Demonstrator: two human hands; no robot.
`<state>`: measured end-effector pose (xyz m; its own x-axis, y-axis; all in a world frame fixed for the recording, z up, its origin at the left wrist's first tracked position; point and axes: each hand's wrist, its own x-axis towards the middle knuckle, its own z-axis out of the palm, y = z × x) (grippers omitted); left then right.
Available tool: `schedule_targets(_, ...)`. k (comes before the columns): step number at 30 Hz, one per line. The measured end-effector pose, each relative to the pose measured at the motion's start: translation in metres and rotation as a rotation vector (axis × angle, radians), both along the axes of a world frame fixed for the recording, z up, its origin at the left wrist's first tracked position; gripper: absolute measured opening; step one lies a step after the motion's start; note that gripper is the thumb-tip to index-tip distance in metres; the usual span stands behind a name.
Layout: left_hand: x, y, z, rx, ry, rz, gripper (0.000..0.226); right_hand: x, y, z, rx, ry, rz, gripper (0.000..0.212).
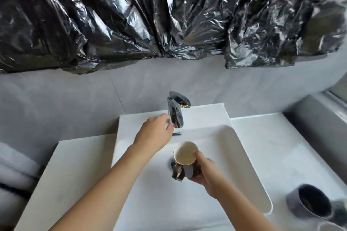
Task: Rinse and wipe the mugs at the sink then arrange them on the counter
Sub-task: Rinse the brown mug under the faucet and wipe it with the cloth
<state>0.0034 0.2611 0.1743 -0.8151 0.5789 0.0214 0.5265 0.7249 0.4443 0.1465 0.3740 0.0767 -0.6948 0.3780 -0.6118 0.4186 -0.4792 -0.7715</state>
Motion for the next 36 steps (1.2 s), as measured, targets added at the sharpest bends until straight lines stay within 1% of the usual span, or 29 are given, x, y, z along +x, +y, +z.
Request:
schedule_targets(2,-0.004,0.026,0.013,0.006,0.151,-0.054,0.030,0.001,0.011,-0.002,-0.023,0.003,-0.052,0.031)
schedule_targets(4,-0.014,0.049,0.016,-0.037,0.239,-0.120,0.039,-0.003,0.019,0.000,-0.035,0.017,-0.077,0.027)
schedule_targets(6,-0.028,0.066,0.011,-0.159,0.268,-0.132,0.059,-0.011,0.026,0.002,-0.039,0.028,-0.080,0.024)
schedule_targets(8,-0.036,0.079,0.004,-0.303,0.336,-0.127,0.069,-0.020,0.031,0.001,-0.059,0.041,-0.083,0.020)
schedule_targets(11,-0.043,0.092,-0.004,-0.445,0.486,-0.121,0.064,-0.034,0.036,-0.003,-0.112,0.094,-0.086,0.019)
schedule_targets(15,-0.053,0.094,-0.005,-0.530,0.617,-0.142,0.059,-0.047,0.039,-0.003,-0.131,0.169,-0.089,0.012)
schedule_targets(17,-0.062,0.090,-0.010,-0.505,0.708,-0.163,0.055,-0.052,0.039,-0.004,-0.136,0.185,-0.095,0.011)
schedule_targets(19,-0.066,0.089,-0.008,-0.425,0.742,-0.177,0.041,-0.055,0.040,-0.006,-0.146,0.193,-0.104,0.011)
schedule_targets(21,-0.062,0.090,0.003,-0.380,0.700,-0.176,0.035,-0.056,0.040,-0.009,-0.150,0.199,-0.114,0.013)
schedule_targets(23,-0.060,0.092,0.007,-0.383,0.624,-0.147,0.035,-0.057,0.041,-0.011,-0.147,0.207,-0.117,0.019)
schedule_targets(25,-0.060,0.090,0.007,-0.327,0.578,-0.135,0.035,-0.059,0.043,-0.014,-0.131,0.217,-0.116,0.024)
schedule_targets(26,-0.061,0.088,0.006,-0.276,0.542,-0.140,0.035,-0.059,0.044,-0.016,-0.128,0.219,-0.116,0.027)
schedule_targets(27,-0.064,0.086,0.004,-0.183,0.492,-0.152,0.037,-0.060,0.045,-0.017,-0.129,0.221,-0.120,0.030)
schedule_targets(29,-0.068,0.075,-0.004,0.018,0.311,-0.166,0.051,-0.061,0.045,-0.019,-0.141,0.228,-0.132,0.032)
schedule_targets(30,-0.065,0.066,-0.010,0.134,0.231,-0.131,0.057,-0.061,0.046,-0.021,-0.148,0.234,-0.136,0.033)
schedule_targets(31,-0.059,0.056,-0.018,0.258,0.190,-0.054,0.058,-0.061,0.046,-0.022,-0.157,0.243,-0.139,0.034)
schedule_targets(32,-0.051,0.047,-0.028,0.360,0.170,0.051,0.058,-0.061,0.046,-0.022,-0.165,0.252,-0.146,0.035)
schedule_targets(33,-0.043,0.038,-0.043,0.415,0.150,0.168,0.057,-0.061,0.045,-0.022,-0.173,0.266,-0.154,0.035)
schedule_targets(34,-0.034,0.031,-0.059,0.418,0.103,0.255,0.055,-0.060,0.044,-0.023,-0.178,0.280,-0.162,0.035)
schedule_targets(35,-0.027,0.025,-0.072,0.406,-0.018,0.292,0.049,-0.060,0.043,-0.023,-0.180,0.295,-0.167,0.035)
schedule_targets(36,-0.021,0.023,-0.082,0.399,-0.203,0.301,0.038,-0.059,0.042,-0.023,-0.180,0.306,-0.169,0.036)
